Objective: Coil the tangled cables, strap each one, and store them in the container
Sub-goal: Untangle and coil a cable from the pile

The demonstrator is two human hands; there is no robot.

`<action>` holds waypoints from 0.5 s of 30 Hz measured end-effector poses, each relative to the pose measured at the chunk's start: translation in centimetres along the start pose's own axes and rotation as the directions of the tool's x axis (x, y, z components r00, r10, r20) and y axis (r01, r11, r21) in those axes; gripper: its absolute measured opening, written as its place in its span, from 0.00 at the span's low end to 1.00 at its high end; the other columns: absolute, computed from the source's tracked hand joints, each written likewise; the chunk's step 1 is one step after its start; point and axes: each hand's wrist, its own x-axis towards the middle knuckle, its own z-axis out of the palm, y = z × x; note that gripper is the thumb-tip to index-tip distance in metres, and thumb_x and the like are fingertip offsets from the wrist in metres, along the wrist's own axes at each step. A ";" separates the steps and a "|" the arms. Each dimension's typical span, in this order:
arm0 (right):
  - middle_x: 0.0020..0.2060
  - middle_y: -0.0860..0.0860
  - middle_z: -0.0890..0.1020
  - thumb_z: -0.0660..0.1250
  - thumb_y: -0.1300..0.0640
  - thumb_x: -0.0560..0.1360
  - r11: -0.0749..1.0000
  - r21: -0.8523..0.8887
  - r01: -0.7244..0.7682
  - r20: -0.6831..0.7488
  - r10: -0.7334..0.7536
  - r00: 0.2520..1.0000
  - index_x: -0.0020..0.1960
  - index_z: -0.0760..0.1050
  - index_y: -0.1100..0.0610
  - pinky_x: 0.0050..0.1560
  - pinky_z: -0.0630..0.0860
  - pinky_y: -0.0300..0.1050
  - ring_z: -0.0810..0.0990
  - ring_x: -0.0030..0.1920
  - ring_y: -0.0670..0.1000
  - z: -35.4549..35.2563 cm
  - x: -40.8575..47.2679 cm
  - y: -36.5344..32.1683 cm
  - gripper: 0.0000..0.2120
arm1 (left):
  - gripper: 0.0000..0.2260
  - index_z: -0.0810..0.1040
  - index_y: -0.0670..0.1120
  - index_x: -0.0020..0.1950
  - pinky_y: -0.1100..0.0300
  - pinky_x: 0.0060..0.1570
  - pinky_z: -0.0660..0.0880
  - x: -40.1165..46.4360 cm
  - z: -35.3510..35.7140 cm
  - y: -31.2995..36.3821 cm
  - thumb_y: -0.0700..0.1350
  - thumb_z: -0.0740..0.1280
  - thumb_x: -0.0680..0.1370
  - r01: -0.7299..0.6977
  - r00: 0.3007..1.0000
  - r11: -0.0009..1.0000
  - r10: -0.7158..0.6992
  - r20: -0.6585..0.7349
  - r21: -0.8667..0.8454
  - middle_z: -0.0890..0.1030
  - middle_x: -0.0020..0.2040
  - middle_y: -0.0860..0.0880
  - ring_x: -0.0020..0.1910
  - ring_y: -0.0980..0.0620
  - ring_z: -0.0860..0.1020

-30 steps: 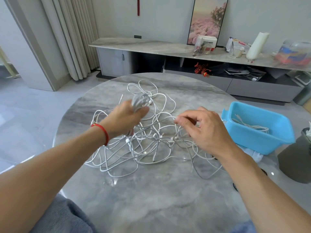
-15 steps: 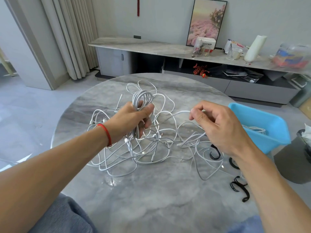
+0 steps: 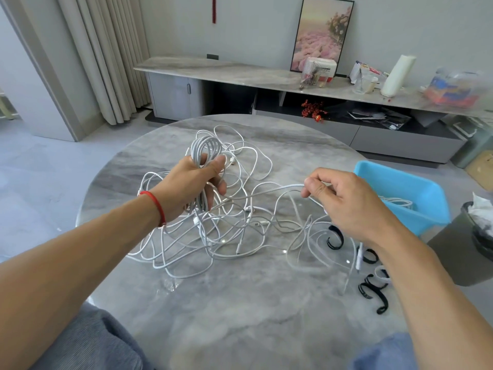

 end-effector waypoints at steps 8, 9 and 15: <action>0.27 0.39 0.78 0.64 0.41 0.79 0.964 -0.229 0.135 0.198 -0.090 0.976 0.42 0.81 0.48 0.35 0.69 0.38 0.75 0.30 0.40 0.3 -1.4 -3.1 0.14 | 0.14 0.73 0.43 0.47 0.65 0.19 0.64 -0.2 0.3 -0.2 0.54 0.62 0.83 0.021 0.997 0.998 -0.025 0.072 0.055 0.85 0.40 0.43 0.19 0.50 0.71; 0.25 0.40 0.76 0.66 0.45 0.79 0.983 -0.163 0.082 0.298 -0.030 0.954 0.40 0.80 0.50 0.32 0.67 0.35 0.73 0.27 0.40 0.7 -1.6 -3.0 0.13 | 0.14 0.73 0.43 0.47 0.65 0.19 0.64 -0.3 0.4 -0.2 0.54 0.62 0.83 0.038 0.995 0.999 -0.041 0.091 0.032 0.86 0.44 0.43 0.20 0.50 0.71; 0.36 0.52 0.86 0.65 0.34 0.76 0.985 -0.006 -0.170 0.510 0.149 0.847 0.46 0.74 0.51 0.32 0.82 0.48 0.85 0.28 0.50 2.9 -2.1 -3.3 0.19 | 0.13 0.69 0.48 0.45 0.63 0.24 0.68 -0.5 0.5 0.8 0.55 0.60 0.83 0.245 0.926 0.900 -0.108 0.361 -0.359 0.84 0.53 0.42 0.21 0.53 0.67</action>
